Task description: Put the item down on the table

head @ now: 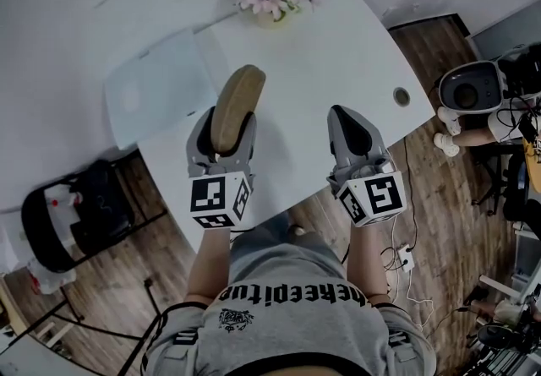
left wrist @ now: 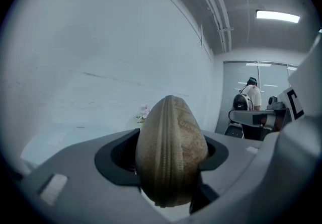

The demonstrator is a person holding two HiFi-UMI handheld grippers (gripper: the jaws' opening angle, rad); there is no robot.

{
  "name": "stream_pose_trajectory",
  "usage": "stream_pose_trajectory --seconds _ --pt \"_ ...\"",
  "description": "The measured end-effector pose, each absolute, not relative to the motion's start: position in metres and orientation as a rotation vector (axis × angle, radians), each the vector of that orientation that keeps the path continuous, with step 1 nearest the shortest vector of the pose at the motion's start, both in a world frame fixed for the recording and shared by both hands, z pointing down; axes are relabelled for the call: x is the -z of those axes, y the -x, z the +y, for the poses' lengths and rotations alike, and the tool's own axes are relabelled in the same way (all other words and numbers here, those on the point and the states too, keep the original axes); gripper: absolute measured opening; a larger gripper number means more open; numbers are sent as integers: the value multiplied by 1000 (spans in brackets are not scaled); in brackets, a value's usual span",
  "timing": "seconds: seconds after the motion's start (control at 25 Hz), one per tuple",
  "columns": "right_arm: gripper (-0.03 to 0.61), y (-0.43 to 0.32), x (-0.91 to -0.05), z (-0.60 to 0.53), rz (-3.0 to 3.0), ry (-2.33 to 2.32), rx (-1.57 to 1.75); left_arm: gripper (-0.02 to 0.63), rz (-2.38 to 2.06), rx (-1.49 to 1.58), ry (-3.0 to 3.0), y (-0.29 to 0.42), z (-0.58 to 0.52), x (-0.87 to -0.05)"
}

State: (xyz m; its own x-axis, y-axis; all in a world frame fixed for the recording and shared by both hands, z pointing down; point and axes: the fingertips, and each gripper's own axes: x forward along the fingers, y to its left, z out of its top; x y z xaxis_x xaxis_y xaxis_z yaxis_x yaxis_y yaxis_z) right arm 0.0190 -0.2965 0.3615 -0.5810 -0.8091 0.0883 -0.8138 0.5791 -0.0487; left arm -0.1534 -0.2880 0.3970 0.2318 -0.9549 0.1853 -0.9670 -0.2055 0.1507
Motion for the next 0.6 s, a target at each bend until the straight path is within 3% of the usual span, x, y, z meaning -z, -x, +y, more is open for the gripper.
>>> stream_pose_trajectory --seconds 0.6 --pt "-3 -23 -386 -305 -2656 -1441 -197 304 -1647 -299 -2222 132 -316 -484"
